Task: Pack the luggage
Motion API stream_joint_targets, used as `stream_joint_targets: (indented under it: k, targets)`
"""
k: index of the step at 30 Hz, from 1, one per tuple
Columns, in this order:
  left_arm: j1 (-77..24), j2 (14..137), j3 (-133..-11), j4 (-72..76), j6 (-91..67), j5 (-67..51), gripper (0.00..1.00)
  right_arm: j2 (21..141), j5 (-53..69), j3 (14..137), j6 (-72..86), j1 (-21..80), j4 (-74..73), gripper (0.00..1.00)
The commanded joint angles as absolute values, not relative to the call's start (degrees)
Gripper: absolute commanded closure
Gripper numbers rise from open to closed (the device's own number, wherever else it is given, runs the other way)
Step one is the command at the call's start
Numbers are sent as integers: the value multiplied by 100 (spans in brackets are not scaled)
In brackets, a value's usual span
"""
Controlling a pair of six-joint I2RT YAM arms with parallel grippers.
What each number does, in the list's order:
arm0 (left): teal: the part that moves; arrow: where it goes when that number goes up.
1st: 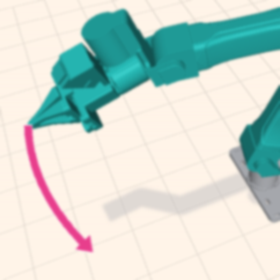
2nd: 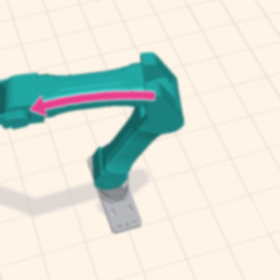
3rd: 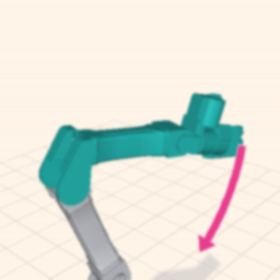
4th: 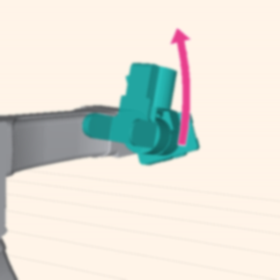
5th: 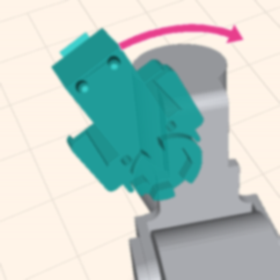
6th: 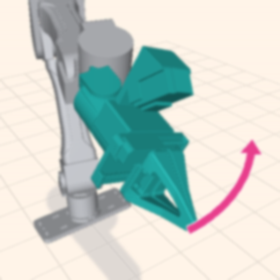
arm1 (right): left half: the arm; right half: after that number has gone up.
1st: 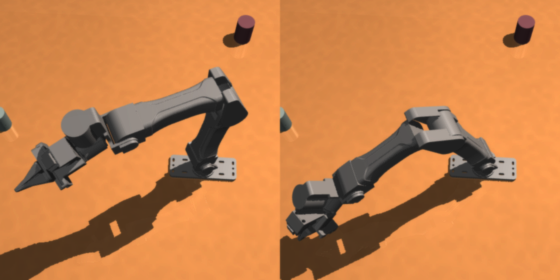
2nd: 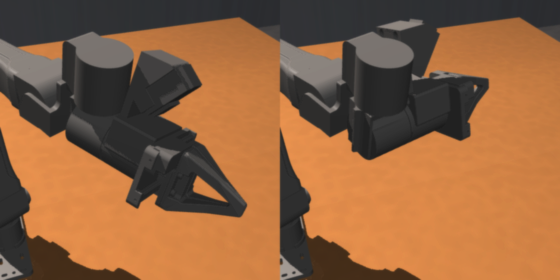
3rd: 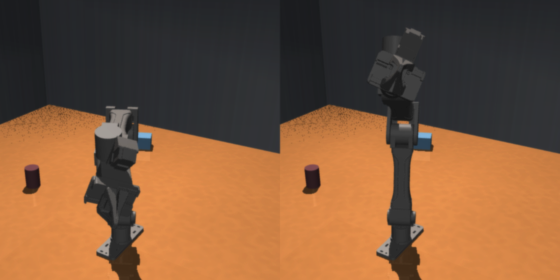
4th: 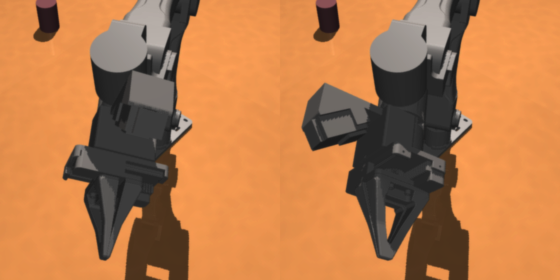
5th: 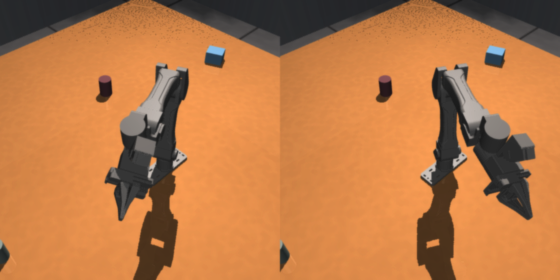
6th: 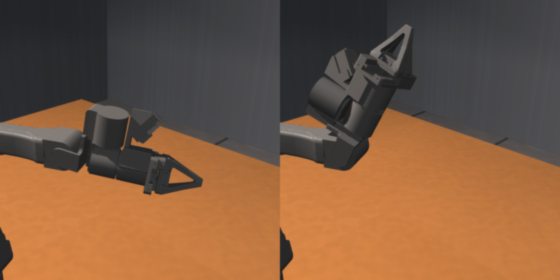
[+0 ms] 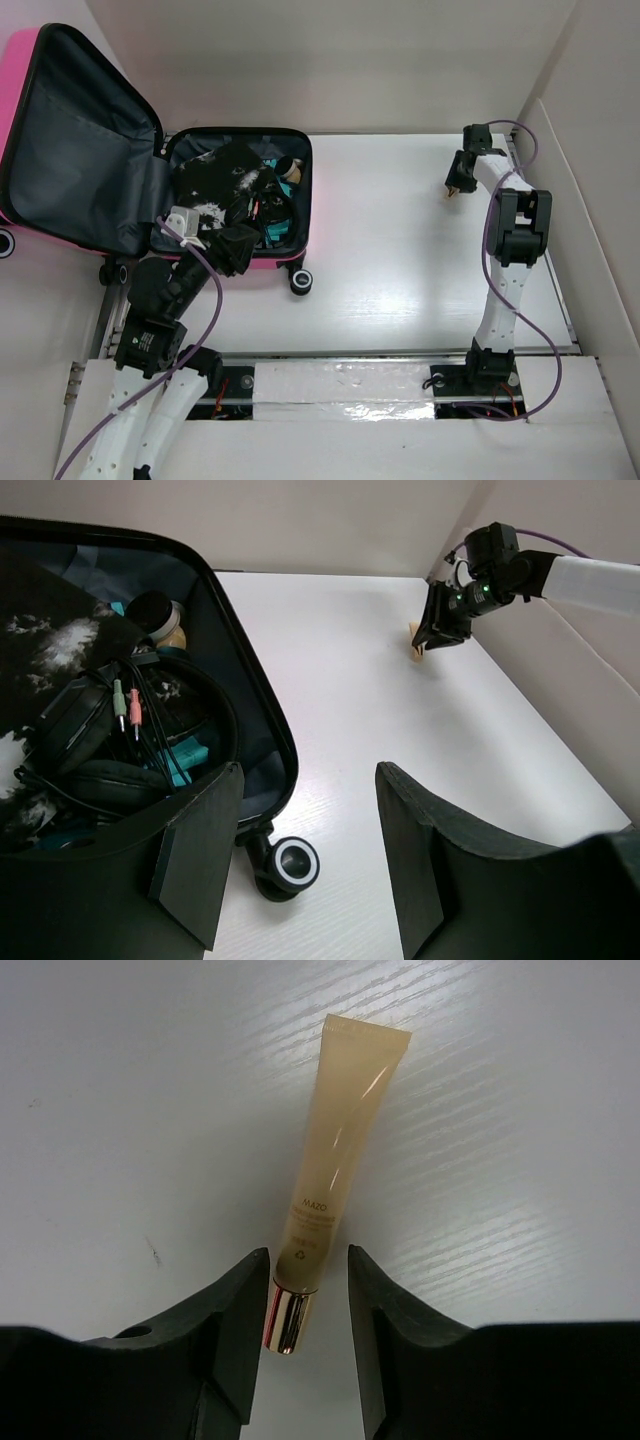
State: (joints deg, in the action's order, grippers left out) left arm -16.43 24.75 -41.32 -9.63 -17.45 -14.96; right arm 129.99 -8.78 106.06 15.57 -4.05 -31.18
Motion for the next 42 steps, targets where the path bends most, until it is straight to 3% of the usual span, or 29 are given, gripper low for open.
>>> stream_joint_targets:
  k: [1,9,17,27,36,42]
  targets:
    - [-1687,2382,-4289,-721,-1758,-1512,47,13034,-888,10811,1468,-352,-3269,59]
    - [-1687,2338,-4289,-729,-1767,-1503,47,12999,-888,10767,1389,-246,-3410,53]
    - [-1687,2320,-4298,-738,-1758,-1468,47,12946,-835,10697,1380,-246,-3376,73]
    - [-1687,2382,-4289,-730,-1767,-1477,47,11893,67,10187,1468,-123,-2866,75]
    - [-1687,2505,-4280,-703,-1767,-1441,47,10732,1509,9607,1757,1534,-1689,74]
    - [-1512,2645,-4263,-659,-1802,-1477,48,11380,2099,10580,2214,2802,-1310,74]
